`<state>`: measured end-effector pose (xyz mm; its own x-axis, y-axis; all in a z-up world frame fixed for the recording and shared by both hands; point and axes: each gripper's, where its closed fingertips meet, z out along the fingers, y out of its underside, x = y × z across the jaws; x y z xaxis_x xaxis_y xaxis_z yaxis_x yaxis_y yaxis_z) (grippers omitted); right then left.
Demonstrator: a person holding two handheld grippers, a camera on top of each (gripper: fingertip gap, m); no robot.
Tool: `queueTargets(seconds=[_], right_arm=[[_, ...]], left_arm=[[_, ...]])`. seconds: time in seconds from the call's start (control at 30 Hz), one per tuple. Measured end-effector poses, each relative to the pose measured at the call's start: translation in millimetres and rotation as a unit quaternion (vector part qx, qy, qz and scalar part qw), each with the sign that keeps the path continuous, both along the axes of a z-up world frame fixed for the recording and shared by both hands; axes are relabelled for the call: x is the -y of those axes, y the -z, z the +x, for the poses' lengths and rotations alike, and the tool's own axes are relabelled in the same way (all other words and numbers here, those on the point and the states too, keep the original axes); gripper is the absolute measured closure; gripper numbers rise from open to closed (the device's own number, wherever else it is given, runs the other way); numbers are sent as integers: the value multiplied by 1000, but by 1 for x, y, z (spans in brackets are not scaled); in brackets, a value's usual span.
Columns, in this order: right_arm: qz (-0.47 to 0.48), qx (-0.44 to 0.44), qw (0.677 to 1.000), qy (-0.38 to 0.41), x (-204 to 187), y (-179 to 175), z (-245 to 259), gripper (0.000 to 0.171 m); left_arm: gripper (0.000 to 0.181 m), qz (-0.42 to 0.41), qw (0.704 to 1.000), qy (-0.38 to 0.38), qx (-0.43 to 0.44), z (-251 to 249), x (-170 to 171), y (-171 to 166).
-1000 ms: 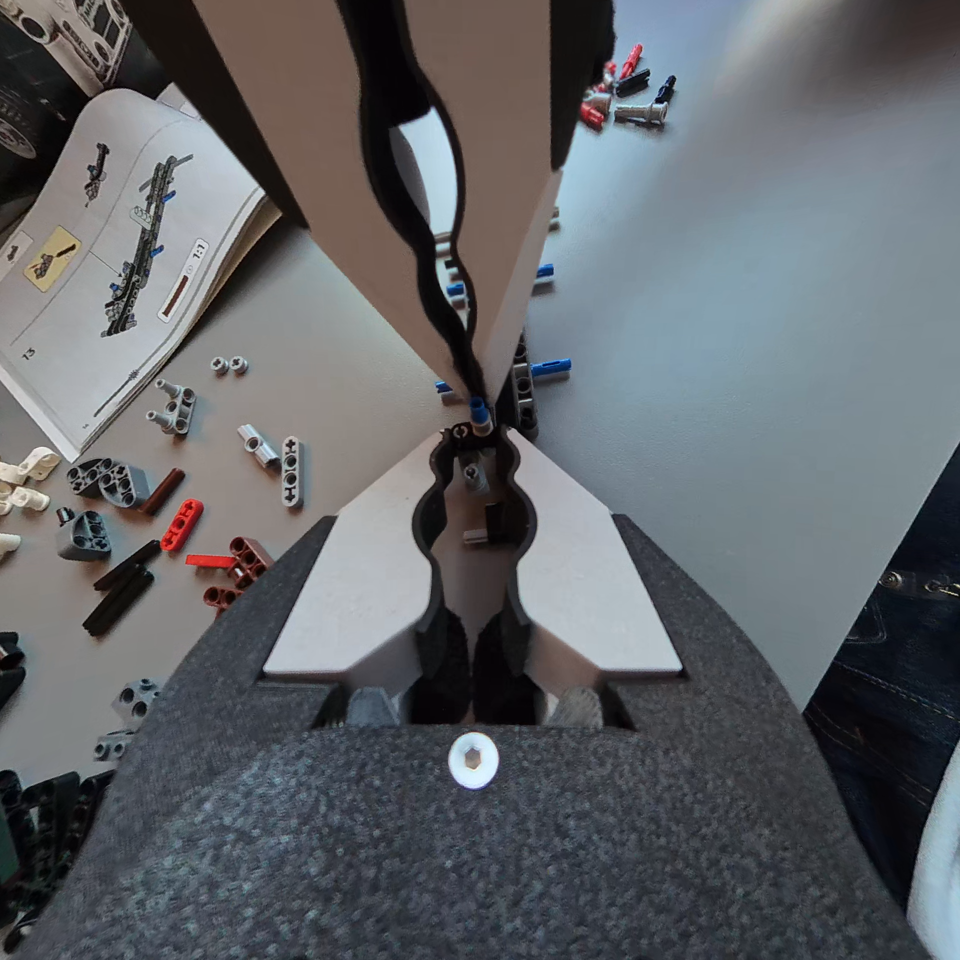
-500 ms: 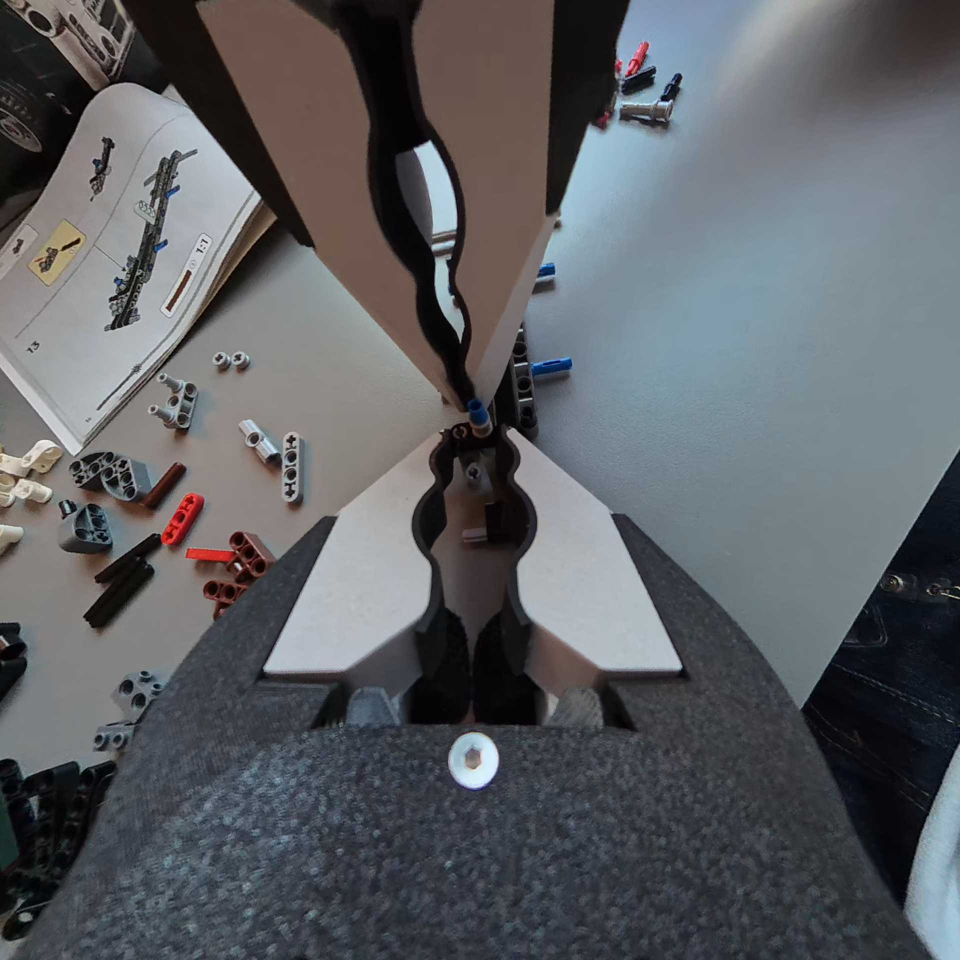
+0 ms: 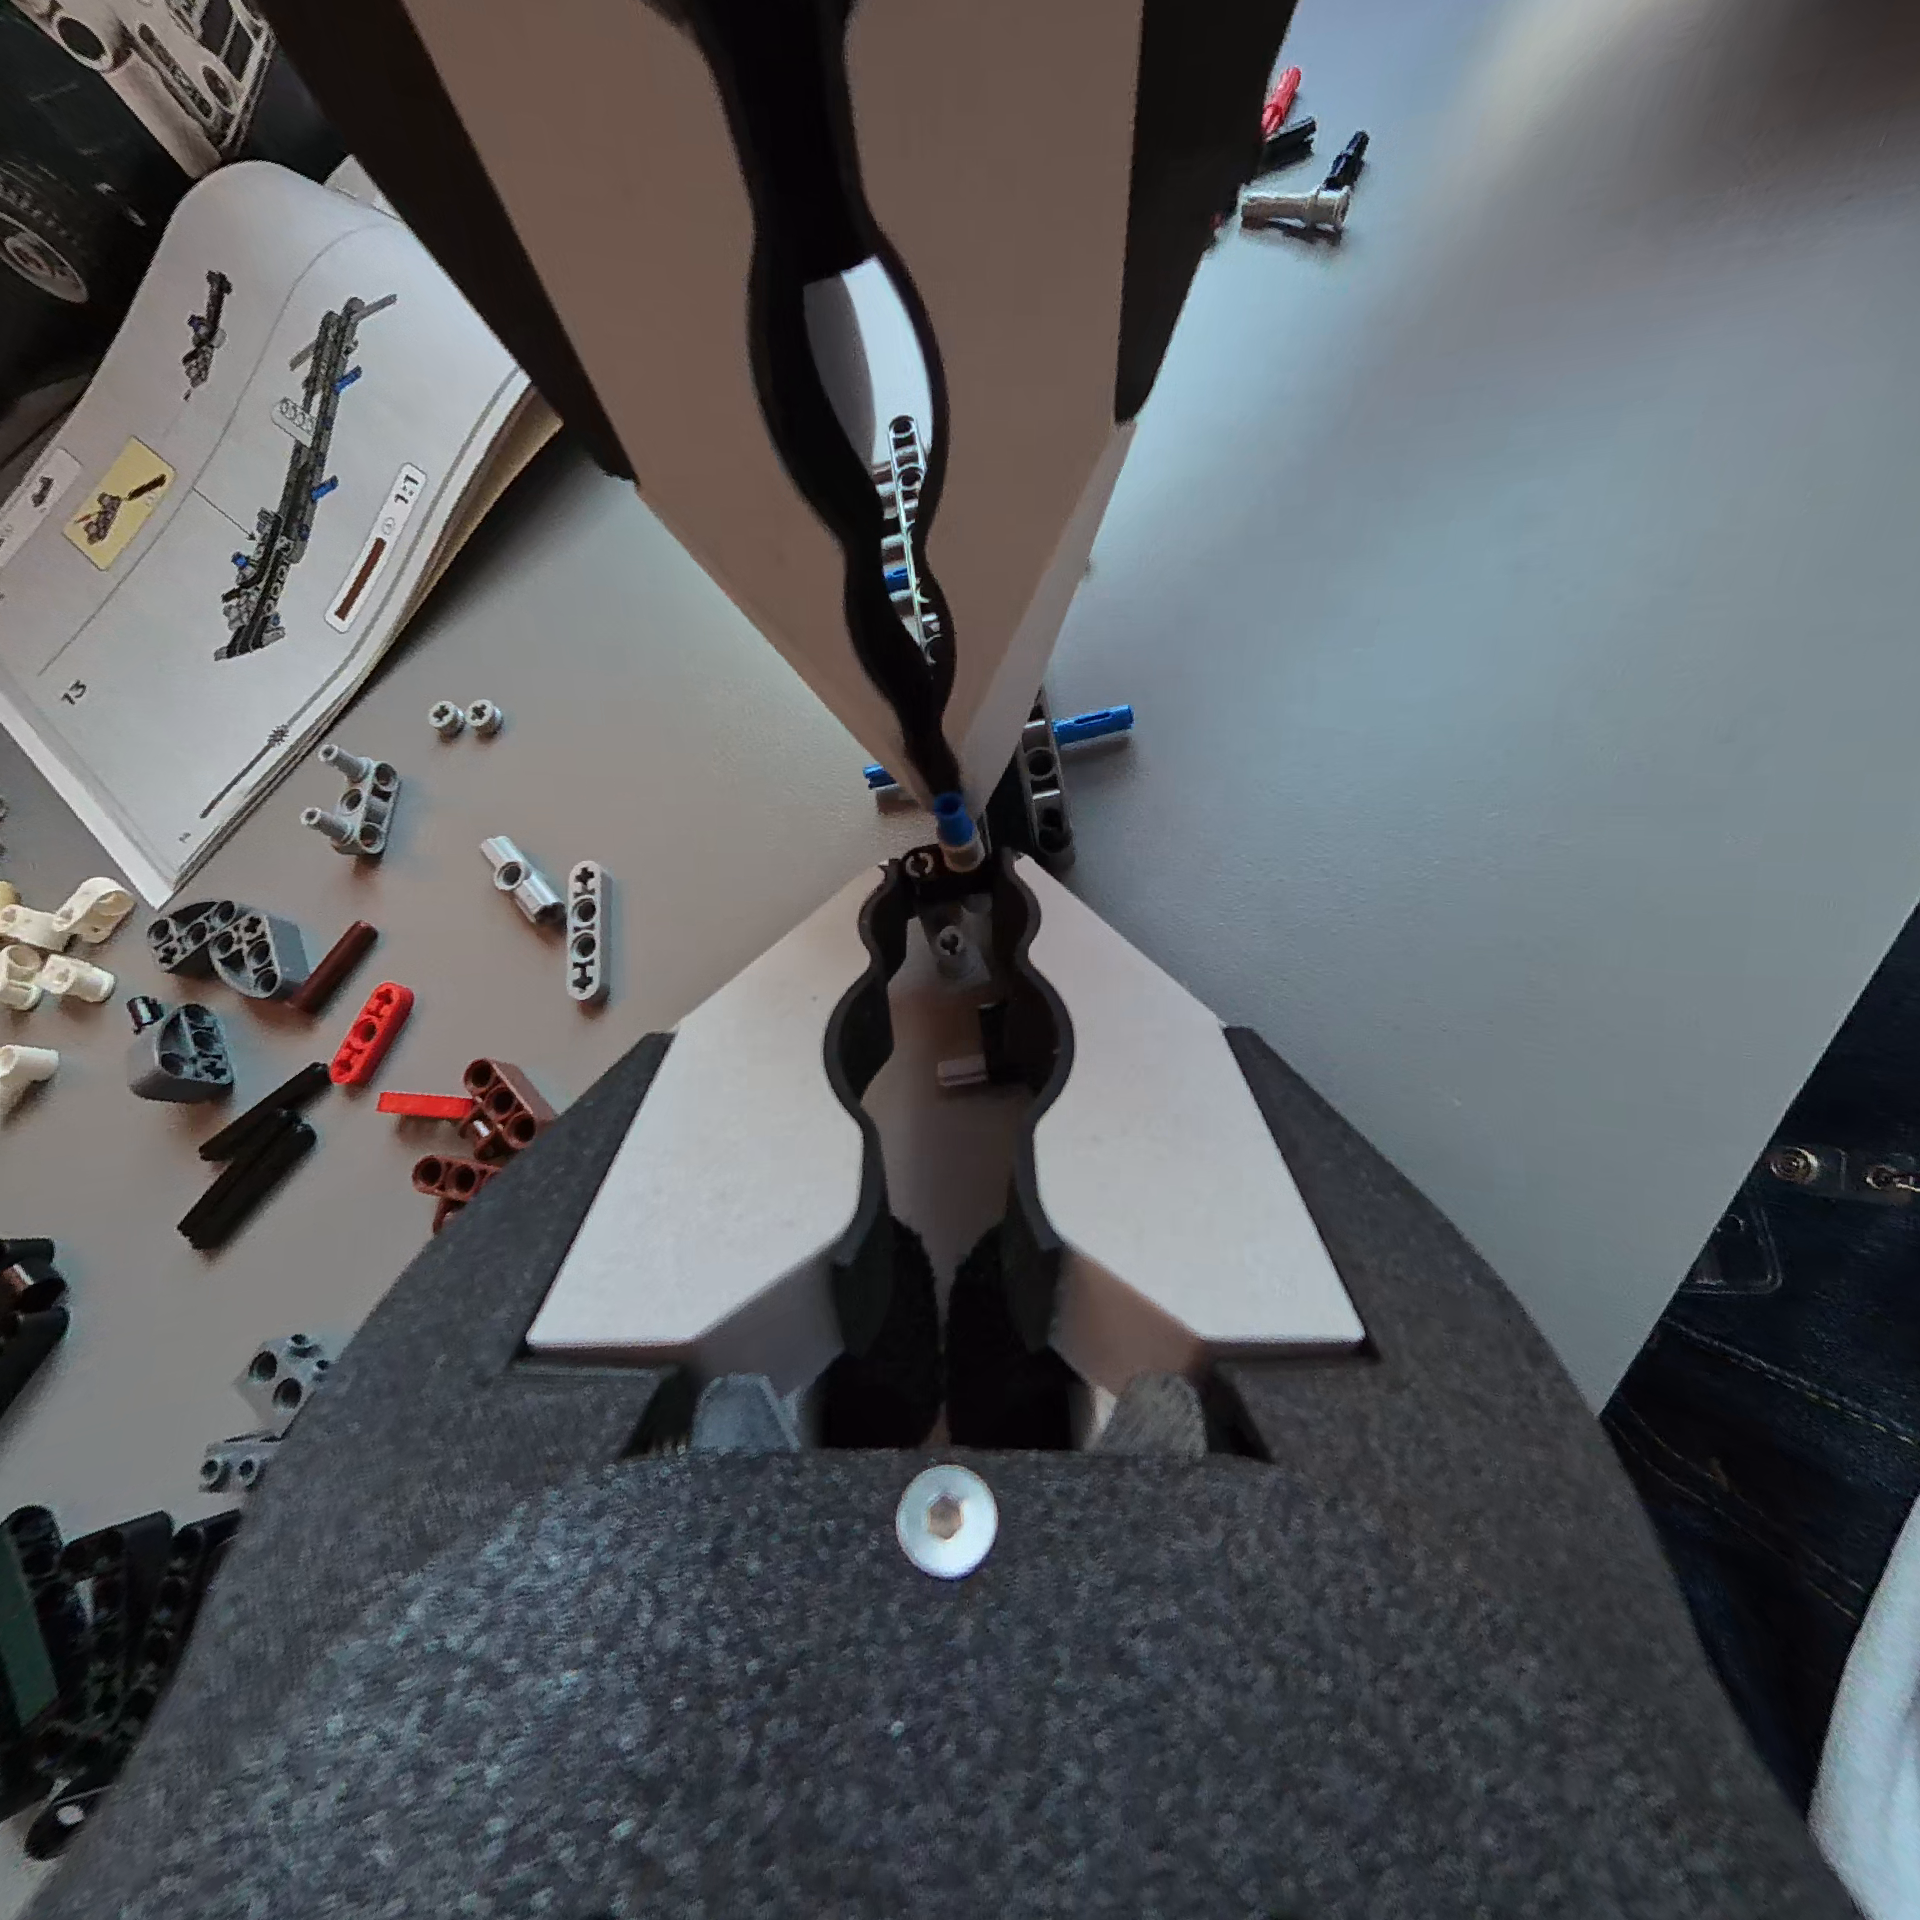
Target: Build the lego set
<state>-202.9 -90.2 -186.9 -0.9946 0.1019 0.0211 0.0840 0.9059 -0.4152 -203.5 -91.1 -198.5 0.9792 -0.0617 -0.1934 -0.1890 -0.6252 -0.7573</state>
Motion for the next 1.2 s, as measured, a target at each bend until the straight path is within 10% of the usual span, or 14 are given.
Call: queueTargets(seconds=[0.6, 1.2], right_arm=[[23, -40, 998, -38, -9, 3, -1, 152], [86, 60, 994, -20, -10, 13, 2, 168]], left_arm=[[166, 4, 1000, -3, 6, 0, -1, 1], [166, 2, 1000, -1, 30, -1, -5, 1]])
